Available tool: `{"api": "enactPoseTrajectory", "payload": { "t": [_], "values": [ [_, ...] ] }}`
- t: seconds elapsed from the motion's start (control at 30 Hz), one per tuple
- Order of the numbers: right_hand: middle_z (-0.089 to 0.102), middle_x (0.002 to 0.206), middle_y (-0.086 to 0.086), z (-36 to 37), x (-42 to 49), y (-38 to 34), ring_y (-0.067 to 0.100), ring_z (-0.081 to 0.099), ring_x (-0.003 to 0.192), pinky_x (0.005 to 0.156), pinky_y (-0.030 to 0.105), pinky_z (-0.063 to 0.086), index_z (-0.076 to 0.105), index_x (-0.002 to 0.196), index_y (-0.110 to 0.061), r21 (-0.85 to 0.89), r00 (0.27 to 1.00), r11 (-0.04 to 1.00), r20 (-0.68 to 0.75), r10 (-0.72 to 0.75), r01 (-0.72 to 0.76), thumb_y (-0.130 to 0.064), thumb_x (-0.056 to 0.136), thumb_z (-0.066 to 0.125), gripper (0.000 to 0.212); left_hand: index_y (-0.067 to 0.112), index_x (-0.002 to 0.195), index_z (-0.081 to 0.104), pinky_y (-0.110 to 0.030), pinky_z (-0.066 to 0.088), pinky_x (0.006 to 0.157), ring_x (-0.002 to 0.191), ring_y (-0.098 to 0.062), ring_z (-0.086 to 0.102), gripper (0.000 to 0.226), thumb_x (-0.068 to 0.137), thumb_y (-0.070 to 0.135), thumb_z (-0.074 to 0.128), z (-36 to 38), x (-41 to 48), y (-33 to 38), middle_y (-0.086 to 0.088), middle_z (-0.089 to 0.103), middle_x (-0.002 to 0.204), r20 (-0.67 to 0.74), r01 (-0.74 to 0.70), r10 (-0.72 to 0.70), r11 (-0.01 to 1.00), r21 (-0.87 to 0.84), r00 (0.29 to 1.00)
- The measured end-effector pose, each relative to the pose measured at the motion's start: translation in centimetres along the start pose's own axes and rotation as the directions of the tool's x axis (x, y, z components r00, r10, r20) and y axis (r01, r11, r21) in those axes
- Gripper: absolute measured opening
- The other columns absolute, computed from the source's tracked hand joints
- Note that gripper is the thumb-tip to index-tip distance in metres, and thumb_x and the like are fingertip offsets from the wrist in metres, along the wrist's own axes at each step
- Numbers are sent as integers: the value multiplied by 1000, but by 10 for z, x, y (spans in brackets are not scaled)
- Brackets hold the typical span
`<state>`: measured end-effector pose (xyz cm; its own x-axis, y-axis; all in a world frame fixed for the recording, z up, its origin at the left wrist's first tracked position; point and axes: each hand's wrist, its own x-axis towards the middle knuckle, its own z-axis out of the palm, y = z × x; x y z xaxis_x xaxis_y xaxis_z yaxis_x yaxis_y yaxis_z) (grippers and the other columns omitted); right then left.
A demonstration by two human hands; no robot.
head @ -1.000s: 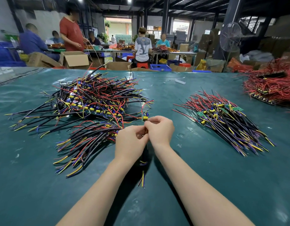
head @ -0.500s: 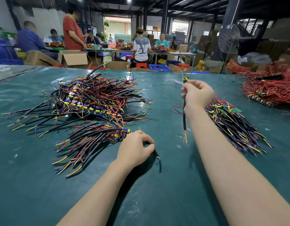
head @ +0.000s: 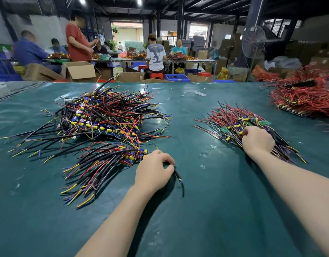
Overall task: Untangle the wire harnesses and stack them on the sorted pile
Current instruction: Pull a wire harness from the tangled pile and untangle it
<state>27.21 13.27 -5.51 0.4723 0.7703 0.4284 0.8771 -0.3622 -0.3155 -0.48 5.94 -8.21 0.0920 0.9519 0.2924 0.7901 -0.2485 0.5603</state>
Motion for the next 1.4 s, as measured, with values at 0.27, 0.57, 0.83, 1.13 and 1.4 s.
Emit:
{"api": "enactPoseTrajectory", "payload": {
  "t": [0.27, 0.57, 0.83, 1.13, 1.4],
  "values": [
    [62, 113, 15, 1, -28, -68, 34, 49, 109, 86, 36, 39, 67, 103, -13, 340, 994, 936, -20, 105, -92, -4, 83, 50, 28, 30, 97, 69, -25, 39, 80, 101, -15, 49, 20, 87, 27, 52, -2, 0, -4, 5, 48, 95, 30, -41, 40, 998, 53, 999],
    [72, 94, 7, 15, -108, -126, 24, 62, 94, 79, 25, 42, 72, 87, -10, 656, 916, 750, 242, -319, 88, -5, 79, 55, 19, 23, 76, 51, -26, 35, 66, 92, -23, 56, 9, 78, 28, 58, -3, 1, 7, 2, 55, 88, -74, 105, -93, 979, 178, 993],
    [50, 67, 11, 5, -111, -133, 18, 43, 59, 56, 28, 32, 62, 79, -10, 879, 718, 260, 476, -508, -400, -21, 95, 48, 24, 20, 65, 51, -27, 51, 76, 68, -13, 63, 29, 66, -5, 67, -11, -1, 9, 3, 66, 73, -44, 3, -36, 812, -584, 998],
    [63, 52, -3, 1, -113, -130, 7, 59, 43, 43, 17, 49, 58, 79, -6, 838, 680, 87, 493, -542, -538, 7, 87, 51, 17, 18, 43, 53, -39, 48, 67, 51, -17, 48, 38, 78, 19, 66, -17, 6, -2, 3, 57, 44, -132, 167, -312, 766, -621, 941],
    [67, 56, 1, -1, -111, -134, 10, 63, 47, 48, 19, 52, 52, 76, -8, 752, 620, -55, 496, -607, -656, 10, 88, 43, 24, 14, 93, 58, -17, 50, 59, 68, -7, 56, 9, 91, 6, 53, -27, 12, -5, 0, 58, 77, 48, 179, -320, 396, -901, 946]
  ]
}}
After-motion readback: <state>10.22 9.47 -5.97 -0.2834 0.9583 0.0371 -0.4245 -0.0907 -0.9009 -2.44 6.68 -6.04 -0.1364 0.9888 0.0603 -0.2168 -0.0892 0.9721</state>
